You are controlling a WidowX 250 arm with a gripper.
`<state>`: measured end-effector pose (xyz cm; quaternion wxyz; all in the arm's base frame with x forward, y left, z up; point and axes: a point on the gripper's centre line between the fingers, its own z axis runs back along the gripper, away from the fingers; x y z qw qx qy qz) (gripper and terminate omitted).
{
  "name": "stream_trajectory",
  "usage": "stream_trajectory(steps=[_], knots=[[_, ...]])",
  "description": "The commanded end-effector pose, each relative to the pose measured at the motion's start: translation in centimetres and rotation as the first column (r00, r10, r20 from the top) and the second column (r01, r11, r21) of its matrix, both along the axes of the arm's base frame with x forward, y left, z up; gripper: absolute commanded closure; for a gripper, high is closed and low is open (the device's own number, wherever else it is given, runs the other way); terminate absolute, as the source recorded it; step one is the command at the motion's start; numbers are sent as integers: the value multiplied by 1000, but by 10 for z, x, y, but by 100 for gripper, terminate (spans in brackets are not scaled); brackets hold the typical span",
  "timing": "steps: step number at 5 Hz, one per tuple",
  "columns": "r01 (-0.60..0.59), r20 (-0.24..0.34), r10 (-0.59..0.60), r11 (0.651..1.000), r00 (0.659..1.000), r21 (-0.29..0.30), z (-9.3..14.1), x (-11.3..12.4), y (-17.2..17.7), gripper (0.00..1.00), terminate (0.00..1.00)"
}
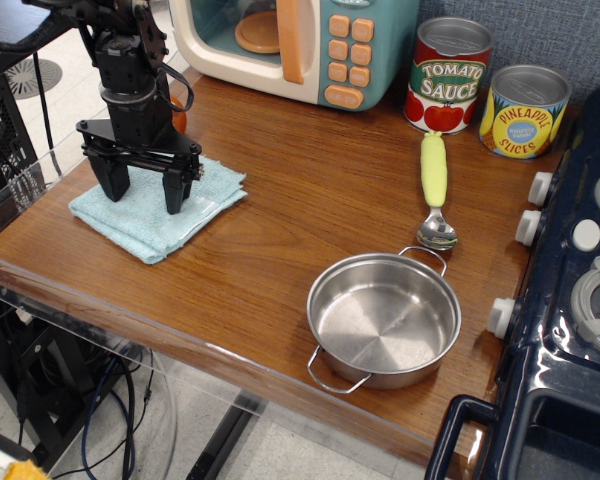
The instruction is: Place the blue cloth just left of the spoon.
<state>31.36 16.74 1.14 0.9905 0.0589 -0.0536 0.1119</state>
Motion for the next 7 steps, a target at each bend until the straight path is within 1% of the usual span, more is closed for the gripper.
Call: stream_trajectory(steps=[1, 2, 4, 5, 6, 7], knots=[[114, 10, -113, 989, 994, -98, -14, 20, -34, 0, 0], [173, 6, -173, 980, 985, -97, -14, 37, -56, 0, 0], [296, 11, -298, 945, 955, -138, -25, 73, -114, 0, 0], [330, -7, -334, 934, 943, -139, -29, 93, -140, 0, 0], [389, 5, -393, 908, 920, -156, -28, 107, -167, 0, 0], [456, 44, -455, 876, 889, -159, -18, 115, -190, 0, 0]])
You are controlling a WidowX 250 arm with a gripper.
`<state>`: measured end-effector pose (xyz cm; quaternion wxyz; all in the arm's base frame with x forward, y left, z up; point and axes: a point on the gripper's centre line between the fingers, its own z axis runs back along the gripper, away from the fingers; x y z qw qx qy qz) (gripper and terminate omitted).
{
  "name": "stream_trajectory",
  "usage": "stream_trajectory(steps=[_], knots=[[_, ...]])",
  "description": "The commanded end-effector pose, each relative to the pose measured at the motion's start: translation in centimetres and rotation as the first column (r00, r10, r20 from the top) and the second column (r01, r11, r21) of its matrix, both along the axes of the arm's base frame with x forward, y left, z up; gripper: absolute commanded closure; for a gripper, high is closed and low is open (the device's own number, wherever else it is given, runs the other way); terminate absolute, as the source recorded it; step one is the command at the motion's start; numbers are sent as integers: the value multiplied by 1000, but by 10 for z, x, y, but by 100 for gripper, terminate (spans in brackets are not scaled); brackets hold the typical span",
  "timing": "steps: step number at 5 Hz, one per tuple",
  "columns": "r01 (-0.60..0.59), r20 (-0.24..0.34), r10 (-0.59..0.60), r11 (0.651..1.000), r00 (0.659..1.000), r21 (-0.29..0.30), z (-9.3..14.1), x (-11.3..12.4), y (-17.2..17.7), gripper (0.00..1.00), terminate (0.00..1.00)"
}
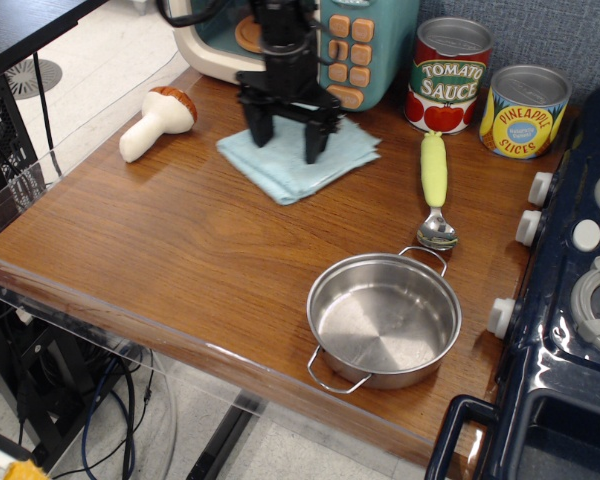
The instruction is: Place the blue cloth just left of the spoon.
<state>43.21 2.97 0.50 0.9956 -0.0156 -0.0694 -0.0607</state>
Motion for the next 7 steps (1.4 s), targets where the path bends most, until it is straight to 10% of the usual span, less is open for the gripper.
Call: stream_trajectory(steps=[1, 7], knots=[[129, 0, -129, 991, 992, -43, 1, -1, -57, 0, 0], [-30, 227, 40, 998, 973, -50, 119, -24, -11, 0, 0]])
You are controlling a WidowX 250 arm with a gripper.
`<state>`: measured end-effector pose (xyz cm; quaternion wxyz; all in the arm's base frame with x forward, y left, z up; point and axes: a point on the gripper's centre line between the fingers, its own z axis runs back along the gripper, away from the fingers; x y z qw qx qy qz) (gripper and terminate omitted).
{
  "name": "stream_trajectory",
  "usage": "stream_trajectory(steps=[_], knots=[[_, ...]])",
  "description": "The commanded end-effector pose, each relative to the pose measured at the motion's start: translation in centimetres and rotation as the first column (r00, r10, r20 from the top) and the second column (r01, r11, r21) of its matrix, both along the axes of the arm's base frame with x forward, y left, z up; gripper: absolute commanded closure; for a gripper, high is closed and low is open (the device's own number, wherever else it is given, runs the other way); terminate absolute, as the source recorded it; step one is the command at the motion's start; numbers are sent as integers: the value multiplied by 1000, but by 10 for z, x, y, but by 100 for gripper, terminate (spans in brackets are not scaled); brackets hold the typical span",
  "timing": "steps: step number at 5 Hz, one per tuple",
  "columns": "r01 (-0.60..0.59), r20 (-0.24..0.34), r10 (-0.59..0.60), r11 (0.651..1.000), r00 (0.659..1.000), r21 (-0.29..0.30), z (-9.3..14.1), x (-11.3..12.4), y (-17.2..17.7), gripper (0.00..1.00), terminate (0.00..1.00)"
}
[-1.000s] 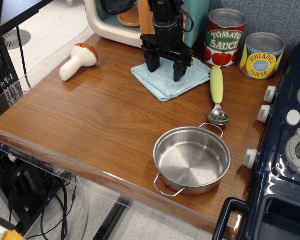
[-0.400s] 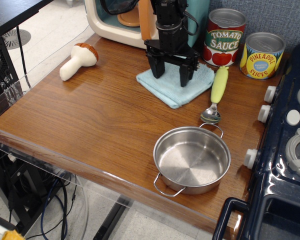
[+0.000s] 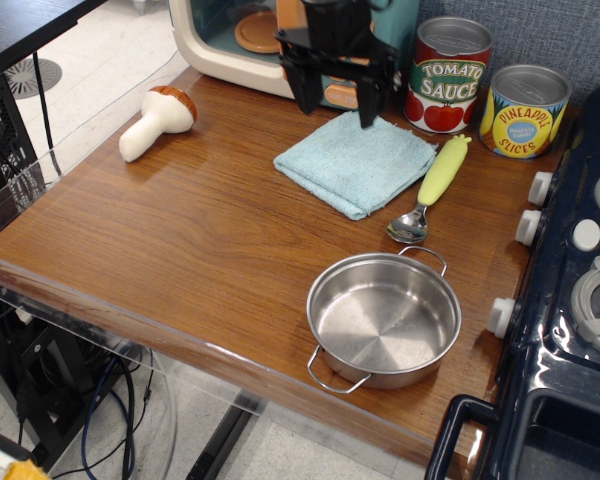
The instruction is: Place the blue cloth just left of the spoon.
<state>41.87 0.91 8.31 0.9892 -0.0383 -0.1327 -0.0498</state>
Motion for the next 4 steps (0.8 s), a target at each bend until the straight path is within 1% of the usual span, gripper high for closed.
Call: stream_trajectory(steps=[1, 3, 4], knots=[[-19, 105, 19, 1000, 994, 7, 41, -10, 10, 0, 0], [-19, 105, 19, 1000, 994, 7, 41, -10, 10, 0, 0], [-19, 105, 19, 1000, 994, 7, 41, -10, 10, 0, 100]])
